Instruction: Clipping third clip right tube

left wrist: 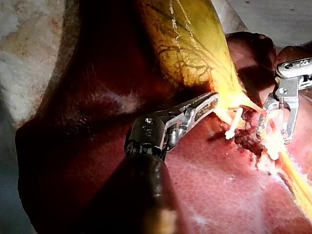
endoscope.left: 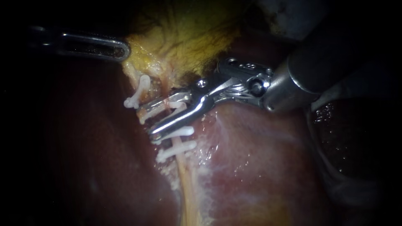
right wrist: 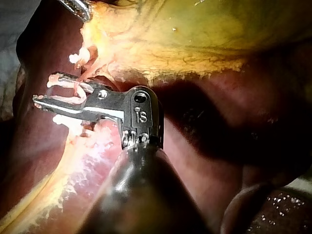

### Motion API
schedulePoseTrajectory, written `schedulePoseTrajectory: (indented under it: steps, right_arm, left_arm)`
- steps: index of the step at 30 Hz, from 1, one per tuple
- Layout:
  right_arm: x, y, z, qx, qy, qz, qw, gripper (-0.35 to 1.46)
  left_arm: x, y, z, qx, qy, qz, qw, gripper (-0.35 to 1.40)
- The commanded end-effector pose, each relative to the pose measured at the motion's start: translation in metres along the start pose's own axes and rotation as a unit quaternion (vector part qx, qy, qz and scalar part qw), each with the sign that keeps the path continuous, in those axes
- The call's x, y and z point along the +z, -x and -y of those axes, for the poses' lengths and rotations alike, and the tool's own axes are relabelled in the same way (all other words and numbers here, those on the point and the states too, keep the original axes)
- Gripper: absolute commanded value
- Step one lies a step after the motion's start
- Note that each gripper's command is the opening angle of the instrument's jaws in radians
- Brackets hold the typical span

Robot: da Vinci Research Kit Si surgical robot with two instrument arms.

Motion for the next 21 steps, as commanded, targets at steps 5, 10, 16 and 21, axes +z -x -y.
schedulePoseTrajectory:
  steps: [5, 10, 16, 21]
  right_arm:
    - [0.0001, 0.0001, -0.0007, 0.000, 0.013, -0.008, 0.9999, 0.06]
    - [-0.0005, 0.0001, -0.0014, -0.001, 0.026, -0.013, 0.9996, 0.08]
    - [-0.0016, -0.0001, -0.0025, -0.001, 0.038, -0.026, 0.9990, 0.19]
    - [-0.0022, -0.0002, -0.0032, -0.001, 0.049, -0.032, 0.9983, 0.24]
  left_arm:
    - [0.0000, 0.0000, 0.0000, 0.000, 0.000, 0.000, 1.0000, -0.35]
    - [0.0000, 0.0000, 0.0000, 0.000, 0.000, 0.000, 1.0000, -0.35]
    - [0.0000, 0.0000, 0.0000, 0.000, 0.000, 0.000, 1.0000, -0.35]
    - [0.0000, 0.0000, 0.0000, 0.000, 0.000, 0.000, 1.0000, -0.35]
